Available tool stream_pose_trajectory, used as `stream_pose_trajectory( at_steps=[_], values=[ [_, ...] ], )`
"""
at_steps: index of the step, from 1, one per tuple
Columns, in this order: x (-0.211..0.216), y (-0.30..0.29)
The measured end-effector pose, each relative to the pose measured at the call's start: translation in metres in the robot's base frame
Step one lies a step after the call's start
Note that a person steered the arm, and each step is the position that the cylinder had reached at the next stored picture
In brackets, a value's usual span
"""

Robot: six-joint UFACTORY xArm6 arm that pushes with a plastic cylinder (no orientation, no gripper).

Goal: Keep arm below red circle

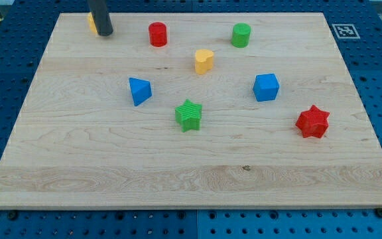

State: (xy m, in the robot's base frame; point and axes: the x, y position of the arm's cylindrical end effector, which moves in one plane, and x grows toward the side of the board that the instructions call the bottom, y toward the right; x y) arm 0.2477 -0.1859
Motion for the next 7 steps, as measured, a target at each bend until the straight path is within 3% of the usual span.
stream_pose_trajectory(
  at_steps=[1,3,7],
  values=[
    [0.002,0.000],
    [0.072,0.075],
    [0.086,0.092]
  ],
)
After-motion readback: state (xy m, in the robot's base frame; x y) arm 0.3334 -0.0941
